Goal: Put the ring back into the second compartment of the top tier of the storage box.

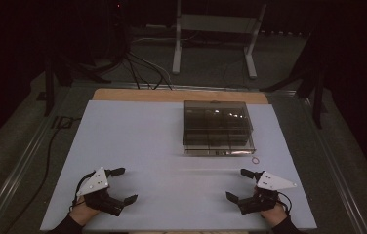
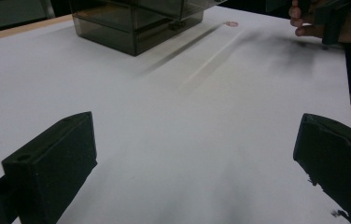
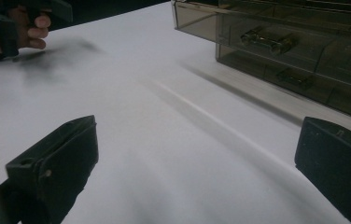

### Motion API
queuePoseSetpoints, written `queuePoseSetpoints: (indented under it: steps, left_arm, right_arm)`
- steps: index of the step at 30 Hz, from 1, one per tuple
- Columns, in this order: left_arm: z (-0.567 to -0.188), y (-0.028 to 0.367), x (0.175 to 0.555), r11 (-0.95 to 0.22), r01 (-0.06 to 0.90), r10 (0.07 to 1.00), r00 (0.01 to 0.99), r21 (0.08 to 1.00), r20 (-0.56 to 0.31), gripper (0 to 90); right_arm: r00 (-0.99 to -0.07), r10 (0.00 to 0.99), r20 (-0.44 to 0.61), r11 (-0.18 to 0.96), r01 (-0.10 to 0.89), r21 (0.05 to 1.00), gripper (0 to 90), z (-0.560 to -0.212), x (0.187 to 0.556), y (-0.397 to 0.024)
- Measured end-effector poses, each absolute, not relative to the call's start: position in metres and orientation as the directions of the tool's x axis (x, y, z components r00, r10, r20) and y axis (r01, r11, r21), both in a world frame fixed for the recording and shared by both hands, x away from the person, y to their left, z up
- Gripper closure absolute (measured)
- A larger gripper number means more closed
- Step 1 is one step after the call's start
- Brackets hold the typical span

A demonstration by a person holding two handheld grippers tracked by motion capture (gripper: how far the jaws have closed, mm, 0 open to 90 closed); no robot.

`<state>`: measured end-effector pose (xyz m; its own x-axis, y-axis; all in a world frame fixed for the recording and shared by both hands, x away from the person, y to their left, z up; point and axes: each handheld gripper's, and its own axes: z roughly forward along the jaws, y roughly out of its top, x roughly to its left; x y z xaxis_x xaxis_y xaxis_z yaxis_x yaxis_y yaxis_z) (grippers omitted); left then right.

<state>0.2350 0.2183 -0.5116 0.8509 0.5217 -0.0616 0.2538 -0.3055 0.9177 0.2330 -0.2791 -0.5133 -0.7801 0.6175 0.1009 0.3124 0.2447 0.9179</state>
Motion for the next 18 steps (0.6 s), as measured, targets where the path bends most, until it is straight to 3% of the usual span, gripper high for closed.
queuePoseSetpoints:
  steps: [18]
  left_arm:
    - [-0.5087,0.2159,0.2348,-0.284,0.253,0.496,0.864,0.925,-0.084,0.7]
  right_arm:
    - [-0.83,0.547,0.11,0.29,0.311,0.905,0.0,-0.5089,0.227,-0.2712]
